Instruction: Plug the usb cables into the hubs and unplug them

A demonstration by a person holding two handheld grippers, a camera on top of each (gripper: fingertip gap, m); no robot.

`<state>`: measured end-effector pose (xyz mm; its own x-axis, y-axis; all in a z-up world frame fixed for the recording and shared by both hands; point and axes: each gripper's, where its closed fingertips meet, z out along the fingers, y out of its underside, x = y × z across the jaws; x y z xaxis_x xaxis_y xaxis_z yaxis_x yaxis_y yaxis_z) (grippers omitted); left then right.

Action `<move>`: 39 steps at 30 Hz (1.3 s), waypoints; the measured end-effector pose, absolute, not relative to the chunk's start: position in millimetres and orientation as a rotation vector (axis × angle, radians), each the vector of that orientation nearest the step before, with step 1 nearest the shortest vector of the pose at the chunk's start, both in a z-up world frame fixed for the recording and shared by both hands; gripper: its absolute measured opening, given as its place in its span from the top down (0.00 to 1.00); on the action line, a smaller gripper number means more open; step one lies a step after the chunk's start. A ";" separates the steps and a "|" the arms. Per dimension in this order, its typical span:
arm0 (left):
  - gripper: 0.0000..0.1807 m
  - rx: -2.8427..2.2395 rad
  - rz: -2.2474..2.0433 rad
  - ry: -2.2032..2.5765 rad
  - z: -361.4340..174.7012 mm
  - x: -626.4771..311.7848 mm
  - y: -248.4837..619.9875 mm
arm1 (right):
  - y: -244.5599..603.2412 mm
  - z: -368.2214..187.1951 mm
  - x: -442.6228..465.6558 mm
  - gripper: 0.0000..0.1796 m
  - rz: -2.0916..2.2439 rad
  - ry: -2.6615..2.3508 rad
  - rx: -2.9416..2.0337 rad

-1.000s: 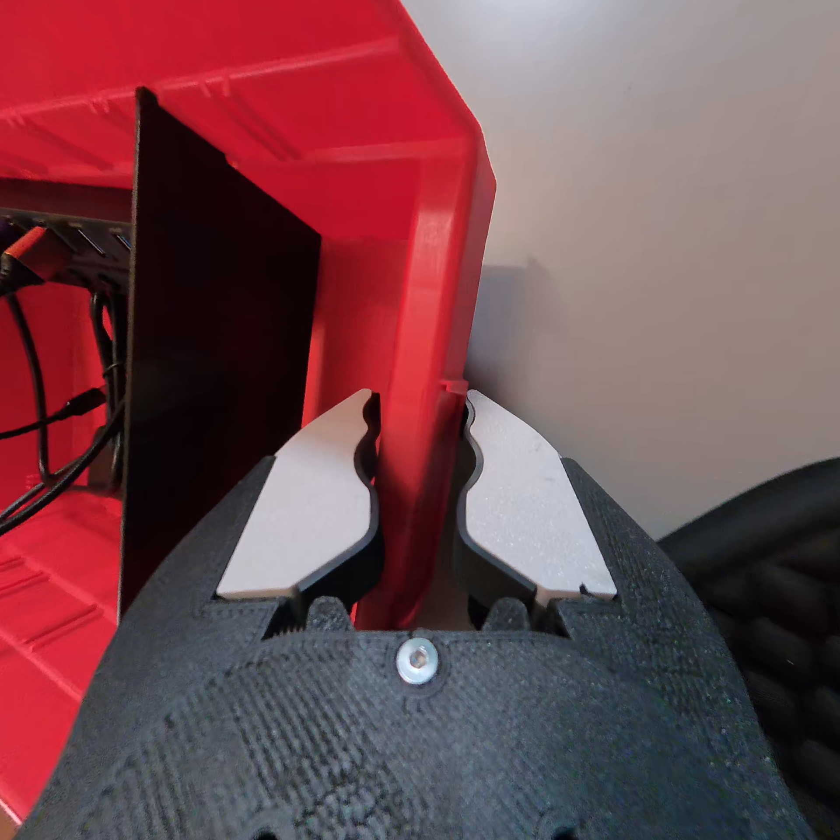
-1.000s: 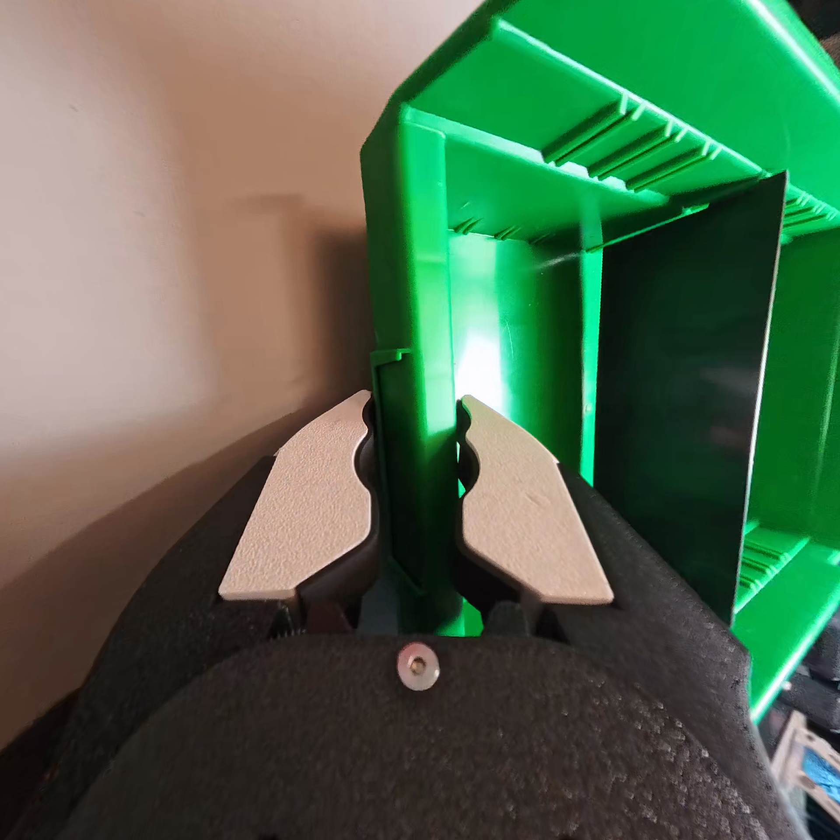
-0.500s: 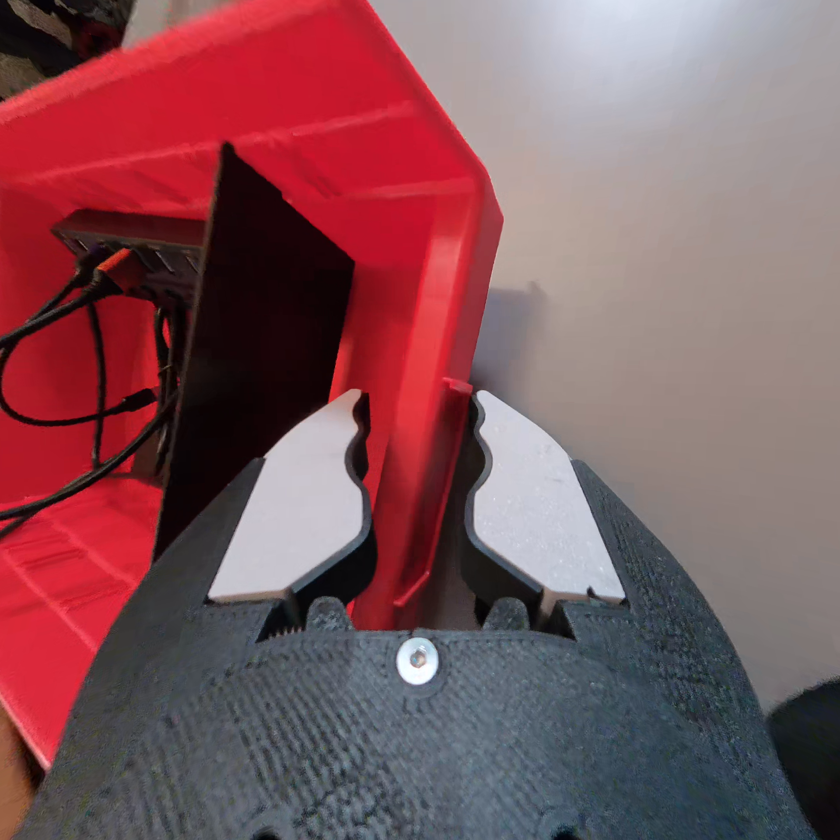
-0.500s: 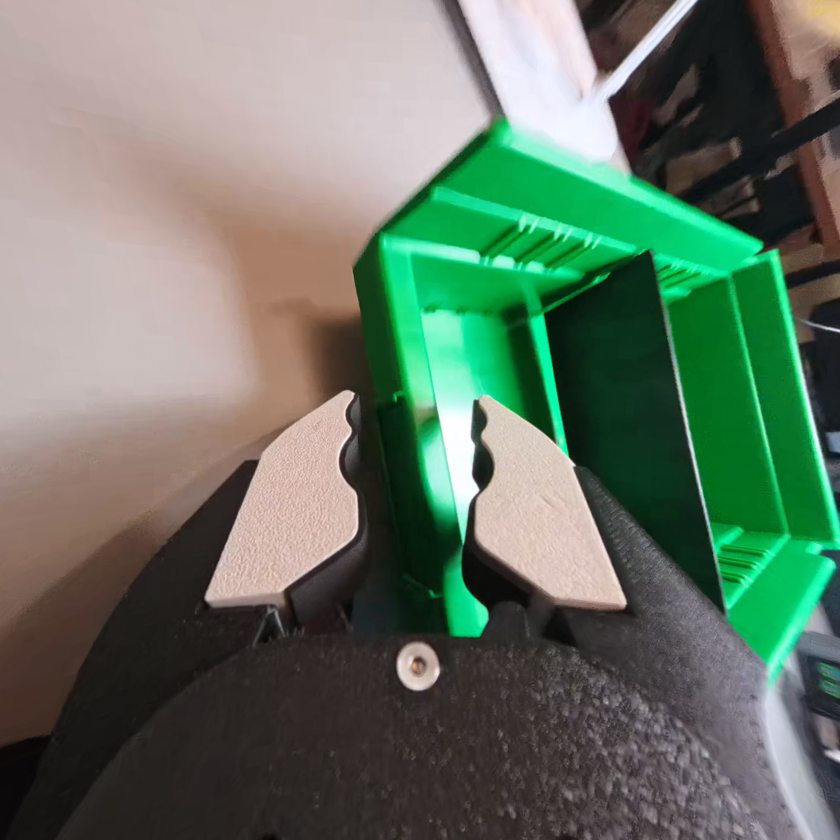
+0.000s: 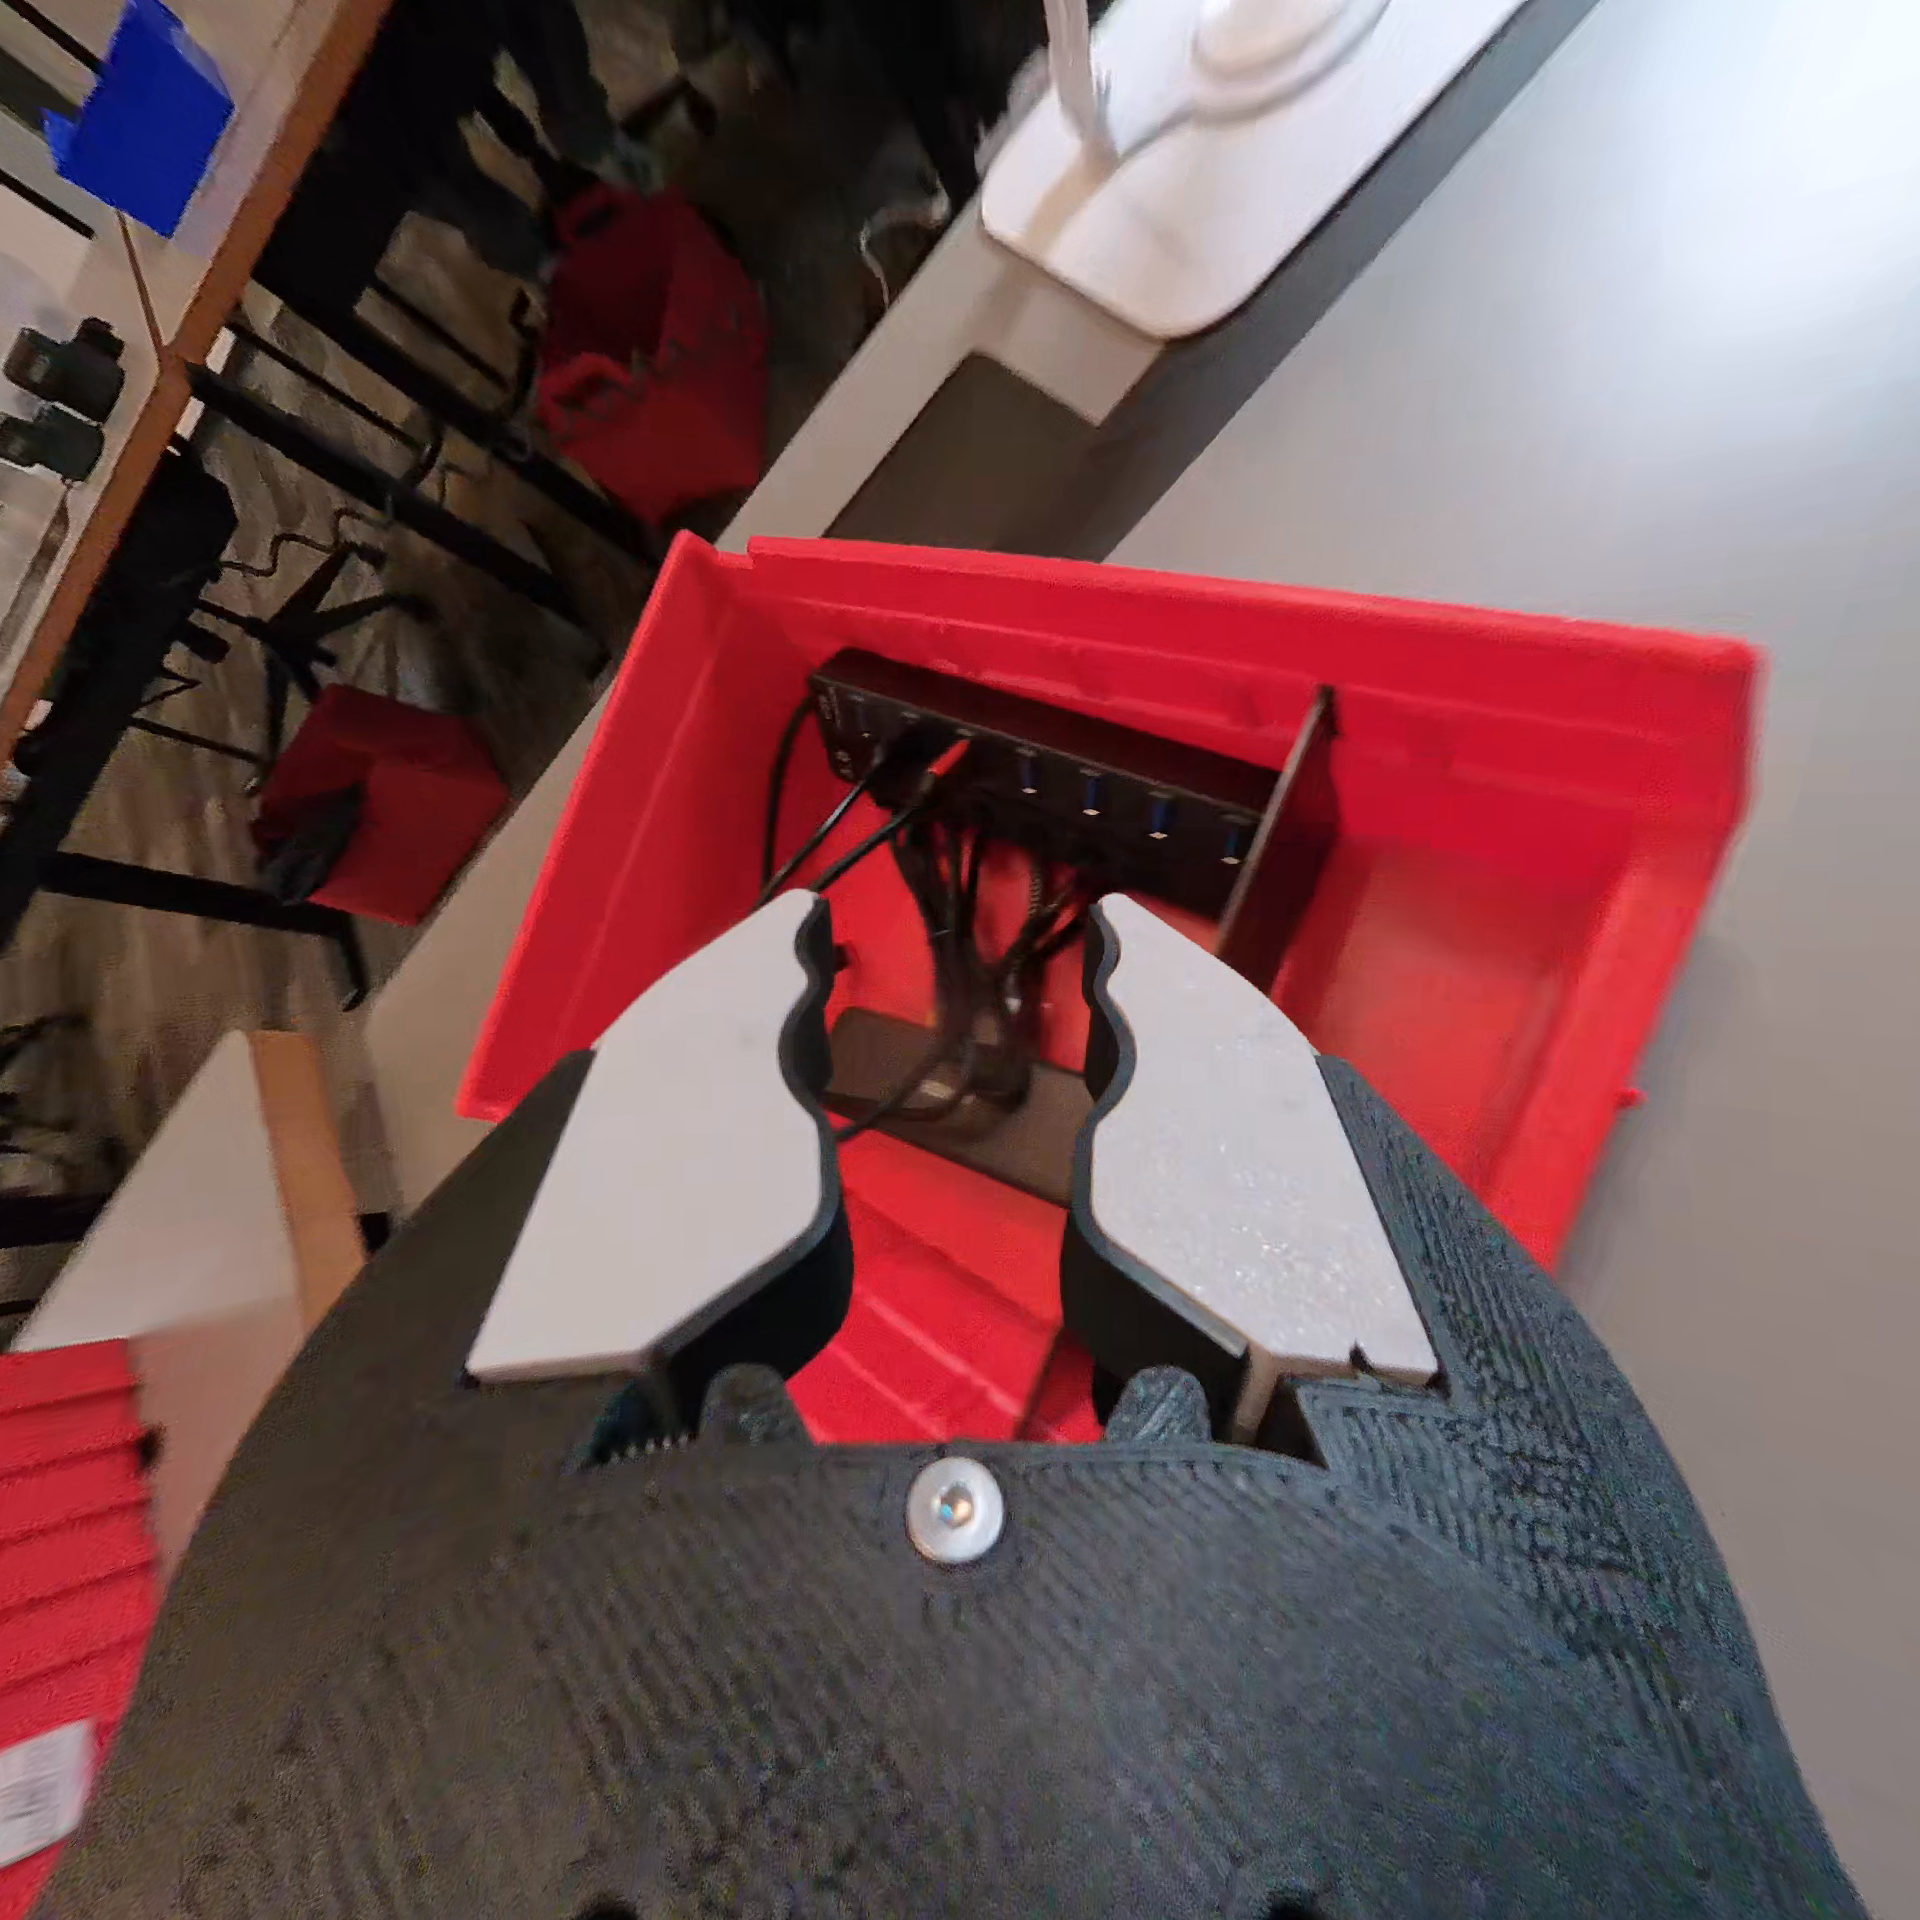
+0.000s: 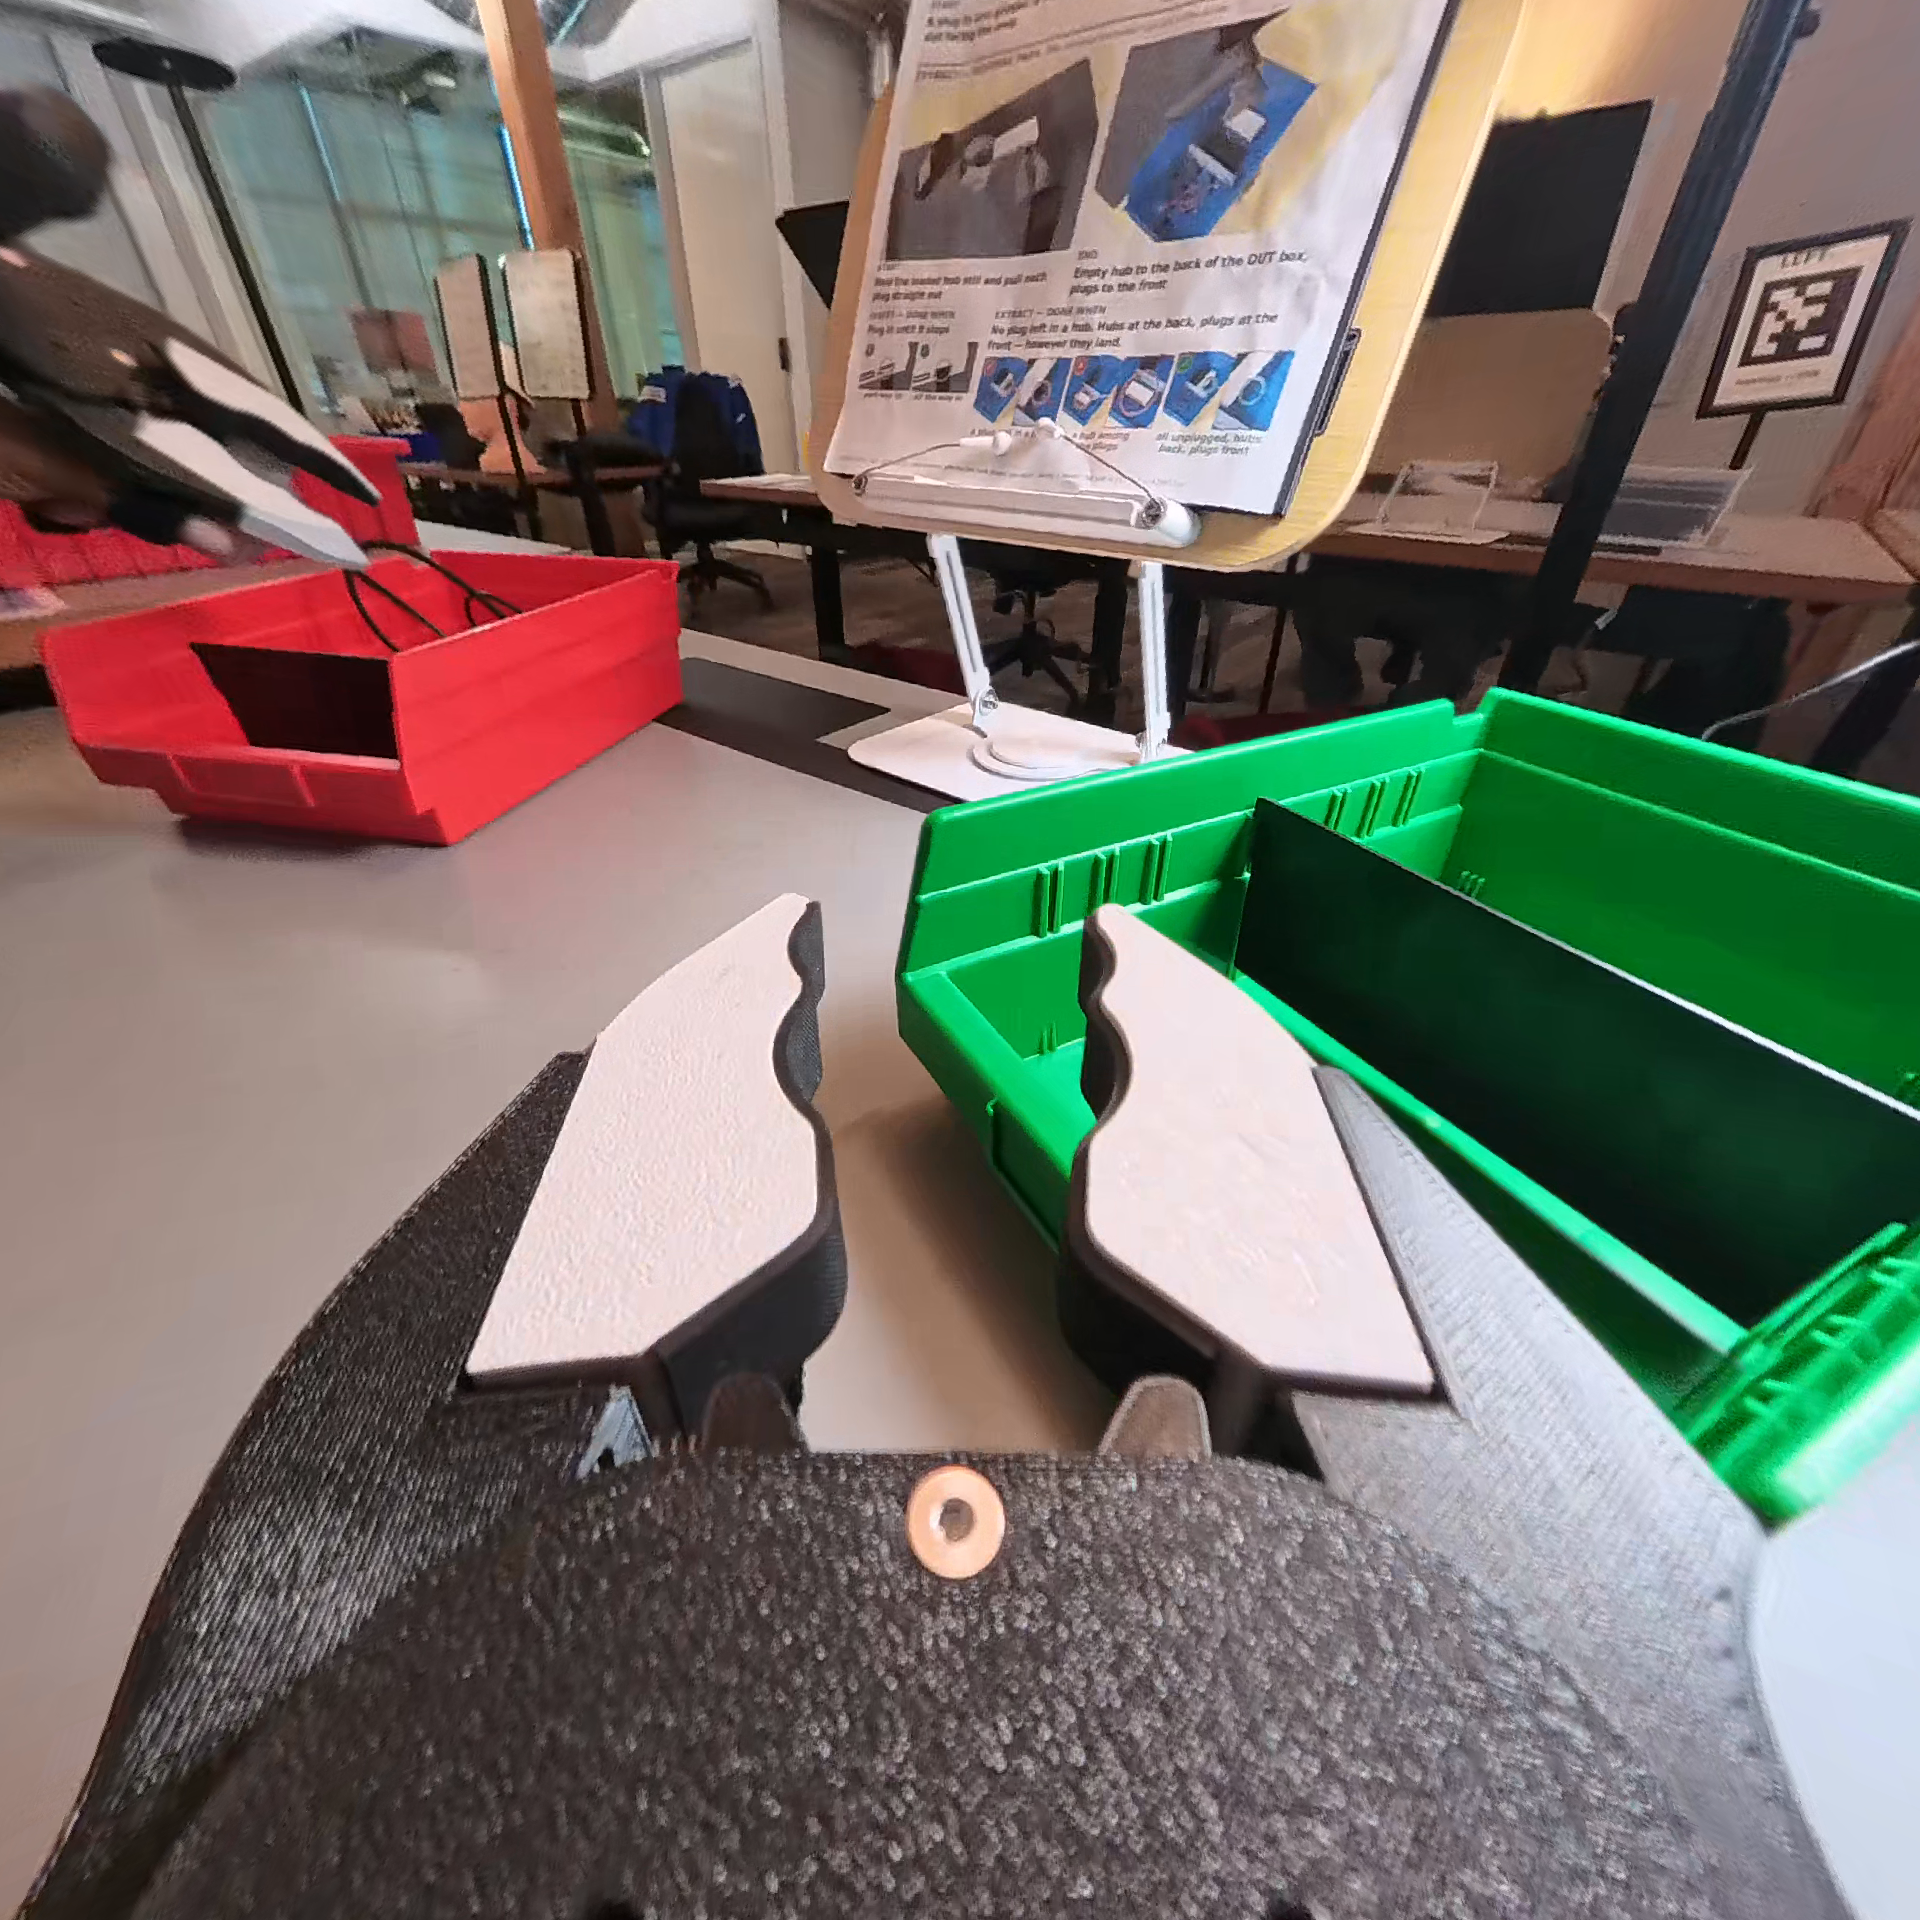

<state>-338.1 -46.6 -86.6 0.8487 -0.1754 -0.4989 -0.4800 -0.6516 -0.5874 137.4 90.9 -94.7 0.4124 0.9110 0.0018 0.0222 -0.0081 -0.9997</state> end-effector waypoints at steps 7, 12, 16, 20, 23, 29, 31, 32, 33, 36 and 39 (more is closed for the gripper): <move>0.73 -2.561 0.753 0.805 -134.5 -379.0 -1.6 | 86.8 -95.9 138.7 0.76 0.883 -0.923 -1.376; 0.71 -2.667 0.860 0.957 -162.6 -398.4 13.8 | 83.4 -99.7 137.7 0.78 0.867 -0.960 -1.371; 0.82 -2.704 0.932 1.036 -171.5 -407.4 15.6 | 82.6 -103.0 136.6 0.80 0.886 -0.969 -1.390; 0.88 -2.681 0.943 1.072 -168.7 -408.0 15.6 | 81.8 -105.0 135.8 0.82 0.884 -0.978 -1.398; 0.89 -2.621 0.968 1.064 -155.1 -407.6 16.0 | 81.6 -105.8 135.9 0.83 0.884 -0.977 -1.405; 0.97 -2.453 1.075 0.965 -94.7 -413.4 10.4 | 79.7 -105.5 134.5 0.84 0.912 -0.971 -1.409; 0.98 -2.391 1.099 0.908 -69.4 -414.3 6.6 | 78.9 -106.2 133.5 0.84 0.910 -0.978 -1.411; 0.98 -2.361 1.099 0.873 -56.6 -413.7 4.5 | 78.1 -106.3 132.9 0.84 0.909 -0.981 -1.410; 0.98 -2.330 1.090 0.837 -43.3 -412.0 2.6 | 77.3 -106.2 132.4 0.84 0.908 -0.984 -1.407; 0.98 -2.228 1.033 0.727 -3.0 -400.6 -2.7 | 74.9 -107.2 130.1 0.84 0.896 -1.003 -1.401; 0.98 -2.117 0.916 0.656 33.3 -375.6 -7.3 | 71.3 -107.1 125.0 0.83 0.875 -1.038 -1.382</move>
